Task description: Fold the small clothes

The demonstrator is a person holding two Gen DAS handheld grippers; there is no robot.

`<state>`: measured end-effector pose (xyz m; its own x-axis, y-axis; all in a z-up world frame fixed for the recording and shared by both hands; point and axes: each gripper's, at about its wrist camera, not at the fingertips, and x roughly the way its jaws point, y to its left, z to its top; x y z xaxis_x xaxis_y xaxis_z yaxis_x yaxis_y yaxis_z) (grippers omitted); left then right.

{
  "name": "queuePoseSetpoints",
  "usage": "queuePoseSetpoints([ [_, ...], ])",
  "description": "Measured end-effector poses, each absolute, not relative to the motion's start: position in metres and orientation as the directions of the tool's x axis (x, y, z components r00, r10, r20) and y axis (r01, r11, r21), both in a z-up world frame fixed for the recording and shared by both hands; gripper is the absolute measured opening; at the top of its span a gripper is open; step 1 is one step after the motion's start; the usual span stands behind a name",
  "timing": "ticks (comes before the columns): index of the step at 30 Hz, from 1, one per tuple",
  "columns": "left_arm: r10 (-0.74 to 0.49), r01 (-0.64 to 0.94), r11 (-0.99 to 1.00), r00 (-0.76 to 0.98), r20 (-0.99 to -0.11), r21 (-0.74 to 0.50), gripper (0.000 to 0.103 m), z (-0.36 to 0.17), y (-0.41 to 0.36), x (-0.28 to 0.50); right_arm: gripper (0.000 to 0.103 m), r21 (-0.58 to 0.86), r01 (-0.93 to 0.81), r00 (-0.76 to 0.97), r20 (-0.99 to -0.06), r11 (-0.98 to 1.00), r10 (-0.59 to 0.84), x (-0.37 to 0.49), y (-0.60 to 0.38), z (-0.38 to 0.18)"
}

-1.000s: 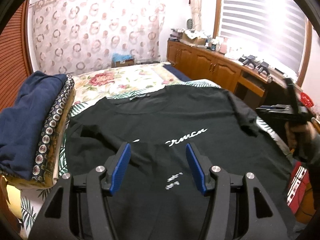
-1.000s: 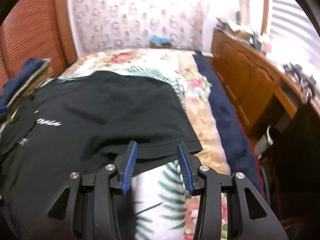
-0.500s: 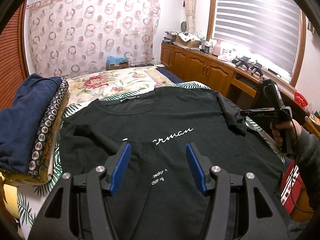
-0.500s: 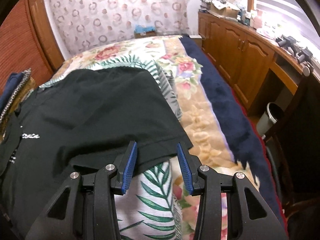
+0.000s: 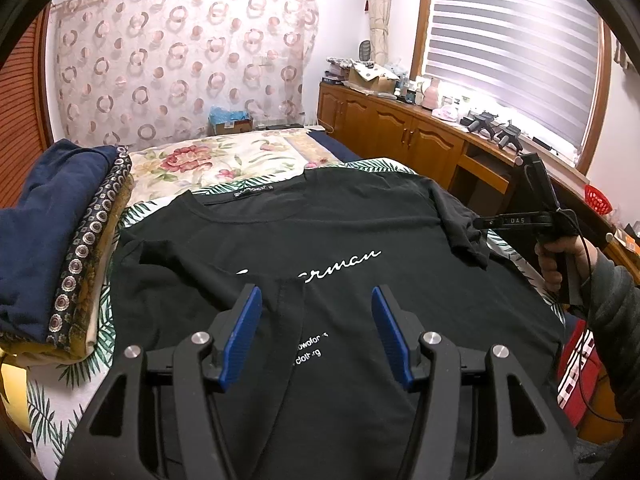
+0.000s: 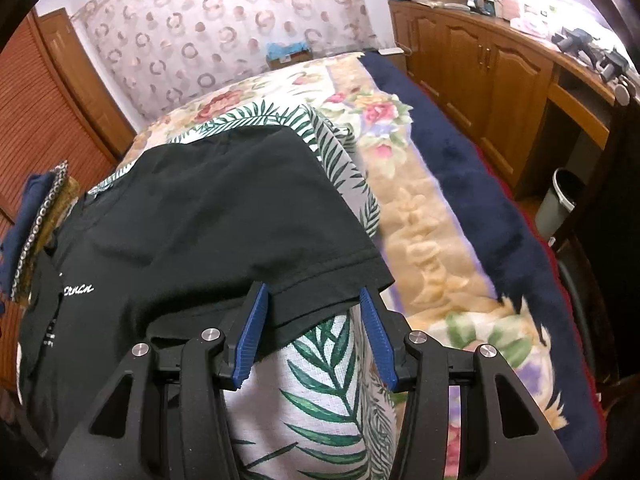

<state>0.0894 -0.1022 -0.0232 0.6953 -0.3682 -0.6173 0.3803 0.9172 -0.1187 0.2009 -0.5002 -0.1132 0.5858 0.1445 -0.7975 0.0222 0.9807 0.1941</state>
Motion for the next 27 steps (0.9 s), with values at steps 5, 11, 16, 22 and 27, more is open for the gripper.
queuePoseSetpoints([
  [5, -0.365, 0.372, 0.920, 0.695, -0.619, -0.126, 0.057, -0.027, -0.103, 0.091, 0.012, 0.092, 0.006, 0.618, -0.783, 0.996, 0.069, 0.198, -0.490, -0.104],
  [11, -0.365, 0.367, 0.921, 0.694, -0.620, -0.131, 0.057, -0.029, -0.099, 0.091, 0.003, 0.073, -0.037, 0.681, -0.729, 0.997, 0.078, 0.192, -0.480, -0.083],
  [16, -0.346, 0.346, 0.930, 0.704, -0.620, -0.125, 0.057, -0.030, -0.091, 0.092, 0.002, 0.059, -0.125, 0.714, -0.688, 0.990, 0.131, 0.195, -0.449, -0.063],
  [22, -0.334, 0.314, 0.938, 0.707, -0.623, -0.145, 0.057, -0.036, -0.076, 0.094, 0.002, 0.036, -0.282, 0.714, -0.660, 0.959, 0.235, 0.208, -0.387, -0.040],
  [27, -0.328, 0.301, 0.941, 0.710, -0.624, -0.152, 0.057, -0.036, -0.069, 0.094, 0.003, 0.043, -0.363, 0.686, -0.664, 0.931, 0.298, 0.228, -0.335, -0.036],
])
